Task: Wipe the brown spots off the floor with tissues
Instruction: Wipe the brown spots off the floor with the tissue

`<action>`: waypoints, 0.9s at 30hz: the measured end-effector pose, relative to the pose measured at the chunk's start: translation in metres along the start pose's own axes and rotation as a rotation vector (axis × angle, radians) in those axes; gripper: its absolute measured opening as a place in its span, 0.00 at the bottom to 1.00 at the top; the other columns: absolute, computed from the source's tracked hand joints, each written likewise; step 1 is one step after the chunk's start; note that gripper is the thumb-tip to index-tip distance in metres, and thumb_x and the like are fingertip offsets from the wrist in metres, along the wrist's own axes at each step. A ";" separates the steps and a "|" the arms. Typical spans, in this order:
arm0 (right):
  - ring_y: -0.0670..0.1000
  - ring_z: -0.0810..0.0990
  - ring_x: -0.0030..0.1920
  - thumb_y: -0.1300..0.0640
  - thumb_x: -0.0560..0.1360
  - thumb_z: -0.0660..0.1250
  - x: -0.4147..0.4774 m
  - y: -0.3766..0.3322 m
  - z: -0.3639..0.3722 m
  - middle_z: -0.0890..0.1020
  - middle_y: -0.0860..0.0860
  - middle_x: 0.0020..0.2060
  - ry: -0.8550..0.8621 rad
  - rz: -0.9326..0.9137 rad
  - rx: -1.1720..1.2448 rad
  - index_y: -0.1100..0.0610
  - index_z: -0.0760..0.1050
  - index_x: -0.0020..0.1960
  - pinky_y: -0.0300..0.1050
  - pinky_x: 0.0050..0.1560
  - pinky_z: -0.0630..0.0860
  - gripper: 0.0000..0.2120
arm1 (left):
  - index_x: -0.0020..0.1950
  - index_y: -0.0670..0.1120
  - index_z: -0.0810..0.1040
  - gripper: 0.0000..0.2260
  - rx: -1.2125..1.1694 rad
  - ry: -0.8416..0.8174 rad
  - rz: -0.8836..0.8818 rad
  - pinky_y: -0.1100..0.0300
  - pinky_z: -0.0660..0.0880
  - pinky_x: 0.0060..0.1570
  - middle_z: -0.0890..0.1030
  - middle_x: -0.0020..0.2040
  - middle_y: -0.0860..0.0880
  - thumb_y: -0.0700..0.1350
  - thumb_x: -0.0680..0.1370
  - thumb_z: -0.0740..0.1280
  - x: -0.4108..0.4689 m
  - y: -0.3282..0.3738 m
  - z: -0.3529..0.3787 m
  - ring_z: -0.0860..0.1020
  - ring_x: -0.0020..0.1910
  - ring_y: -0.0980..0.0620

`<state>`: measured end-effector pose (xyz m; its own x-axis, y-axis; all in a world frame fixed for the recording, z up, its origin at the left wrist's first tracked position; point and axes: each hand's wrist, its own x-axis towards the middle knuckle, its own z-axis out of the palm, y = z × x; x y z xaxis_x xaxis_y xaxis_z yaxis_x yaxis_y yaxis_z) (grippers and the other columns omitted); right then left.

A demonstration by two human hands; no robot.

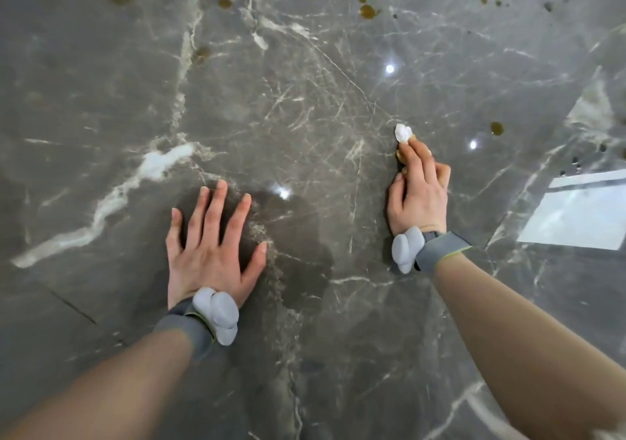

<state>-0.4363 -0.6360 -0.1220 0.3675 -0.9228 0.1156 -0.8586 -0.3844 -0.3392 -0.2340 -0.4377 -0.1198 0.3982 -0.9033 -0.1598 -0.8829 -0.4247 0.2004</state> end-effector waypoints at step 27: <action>0.58 0.63 0.59 0.61 0.76 0.54 0.000 0.016 -0.004 0.61 0.51 0.72 -0.149 -0.110 0.150 0.60 0.60 0.70 0.48 0.58 0.68 0.23 | 0.72 0.48 0.63 0.34 -0.090 0.151 -0.460 0.52 0.44 0.72 0.59 0.75 0.48 0.63 0.69 0.51 0.006 0.085 -0.003 0.57 0.74 0.49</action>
<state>-0.4515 -0.6419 -0.1236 0.5146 -0.8571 0.0242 -0.7517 -0.4645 -0.4682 -0.3056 -0.4792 -0.1010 0.7793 -0.6167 -0.1110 -0.5845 -0.7793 0.2259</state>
